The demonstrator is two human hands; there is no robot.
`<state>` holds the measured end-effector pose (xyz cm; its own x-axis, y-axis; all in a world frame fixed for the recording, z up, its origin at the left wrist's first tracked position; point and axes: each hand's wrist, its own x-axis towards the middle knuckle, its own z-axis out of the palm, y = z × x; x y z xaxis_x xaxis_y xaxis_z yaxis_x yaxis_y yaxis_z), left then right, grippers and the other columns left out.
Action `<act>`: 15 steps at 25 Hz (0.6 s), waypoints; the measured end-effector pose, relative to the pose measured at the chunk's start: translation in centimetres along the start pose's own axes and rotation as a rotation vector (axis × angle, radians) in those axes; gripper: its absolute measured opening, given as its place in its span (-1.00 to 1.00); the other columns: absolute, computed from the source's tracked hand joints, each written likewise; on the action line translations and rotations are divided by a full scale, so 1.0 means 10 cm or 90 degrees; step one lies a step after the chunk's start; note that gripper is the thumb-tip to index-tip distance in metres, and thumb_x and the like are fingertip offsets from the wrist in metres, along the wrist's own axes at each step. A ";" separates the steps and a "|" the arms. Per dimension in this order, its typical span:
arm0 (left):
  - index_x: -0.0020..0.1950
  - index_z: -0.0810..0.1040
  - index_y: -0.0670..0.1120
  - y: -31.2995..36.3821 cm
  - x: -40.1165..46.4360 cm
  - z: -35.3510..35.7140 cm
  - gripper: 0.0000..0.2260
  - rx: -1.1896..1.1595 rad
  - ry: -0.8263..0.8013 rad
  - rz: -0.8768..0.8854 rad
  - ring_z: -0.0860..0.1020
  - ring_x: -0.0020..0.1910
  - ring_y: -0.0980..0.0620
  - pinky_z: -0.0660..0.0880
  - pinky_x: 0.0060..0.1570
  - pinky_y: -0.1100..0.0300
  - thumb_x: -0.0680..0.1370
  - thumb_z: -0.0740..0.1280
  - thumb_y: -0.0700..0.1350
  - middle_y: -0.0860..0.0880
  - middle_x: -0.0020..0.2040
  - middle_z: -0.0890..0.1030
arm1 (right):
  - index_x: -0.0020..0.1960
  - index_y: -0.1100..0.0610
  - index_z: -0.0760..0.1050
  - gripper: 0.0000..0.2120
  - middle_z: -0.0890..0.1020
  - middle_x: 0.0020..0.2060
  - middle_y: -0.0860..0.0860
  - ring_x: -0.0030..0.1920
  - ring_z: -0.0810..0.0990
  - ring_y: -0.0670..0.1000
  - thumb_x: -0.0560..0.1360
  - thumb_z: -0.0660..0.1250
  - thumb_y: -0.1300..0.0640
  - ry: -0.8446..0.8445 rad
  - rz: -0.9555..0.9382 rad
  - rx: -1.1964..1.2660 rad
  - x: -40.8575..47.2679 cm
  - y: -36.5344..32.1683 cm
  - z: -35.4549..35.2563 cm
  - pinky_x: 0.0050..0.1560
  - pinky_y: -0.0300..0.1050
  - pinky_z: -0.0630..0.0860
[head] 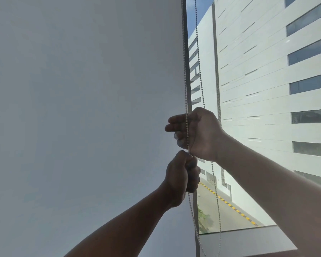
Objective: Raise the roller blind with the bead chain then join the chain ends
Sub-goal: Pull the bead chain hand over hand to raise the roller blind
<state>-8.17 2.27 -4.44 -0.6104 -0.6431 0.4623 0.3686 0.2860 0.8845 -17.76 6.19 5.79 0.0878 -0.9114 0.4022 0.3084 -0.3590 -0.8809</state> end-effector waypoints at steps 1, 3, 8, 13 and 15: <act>-0.46 0.23 0.04 0.01 -0.01 0.00 -0.69 0.010 0.003 0.001 0.13 -0.60 0.12 0.16 -0.53 0.32 0.49 0.12 0.02 0.06 -0.55 0.23 | -0.31 0.22 0.69 -0.57 0.68 -0.35 0.17 -0.55 0.44 0.00 0.46 0.07 0.16 0.006 -0.005 0.010 0.01 0.02 0.01 -0.52 -0.26 0.32; -0.46 0.23 0.05 0.02 -0.04 0.01 -0.67 0.027 0.012 0.007 0.13 -0.60 0.11 0.15 -0.53 0.31 0.52 0.11 0.00 0.05 -0.55 0.23 | -0.37 0.16 0.57 -0.64 0.50 -0.51 0.06 -0.61 0.23 -0.05 0.43 0.05 0.18 0.018 -0.015 0.033 0.02 0.03 0.03 -0.55 -0.28 0.14; -0.41 0.18 0.01 -0.01 -0.05 0.00 -0.63 0.051 0.015 0.009 0.10 -0.59 0.08 0.11 -0.52 0.28 0.62 0.05 -0.08 0.02 -0.53 0.19 | -0.42 0.06 0.30 -0.88 0.16 -0.54 -0.05 -0.59 0.05 -0.04 0.27 0.07 0.18 0.062 -0.007 0.003 -0.01 0.03 0.07 -0.52 -0.29 0.03; -0.32 0.09 -0.07 -0.40 -0.21 -0.05 -0.69 0.152 0.002 -0.003 0.13 -0.54 0.08 0.12 -0.49 0.25 0.59 0.05 -0.03 -0.06 -0.48 0.20 | -0.41 0.02 0.19 -0.85 0.12 -0.53 -0.05 -0.54 0.00 -0.02 0.32 0.03 0.18 0.104 0.062 -0.045 -0.12 0.42 -0.11 -0.47 -0.23 -0.04; -0.30 0.10 -0.11 -0.56 -0.30 -0.10 -0.72 0.217 -0.046 -0.025 0.18 -0.51 0.09 0.19 -0.49 0.25 0.57 0.04 -0.05 -0.09 -0.44 0.24 | -0.38 0.01 0.13 -0.86 0.12 -0.53 -0.05 -0.51 -0.03 -0.01 0.32 0.03 0.18 0.126 0.091 -0.064 -0.21 0.63 -0.20 -0.44 -0.19 -0.08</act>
<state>-7.70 1.87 -10.80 -0.6720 -0.6102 0.4196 0.0954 0.4906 0.8661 -17.91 5.39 -1.12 -0.0666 -0.9725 0.2232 0.2095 -0.2323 -0.9498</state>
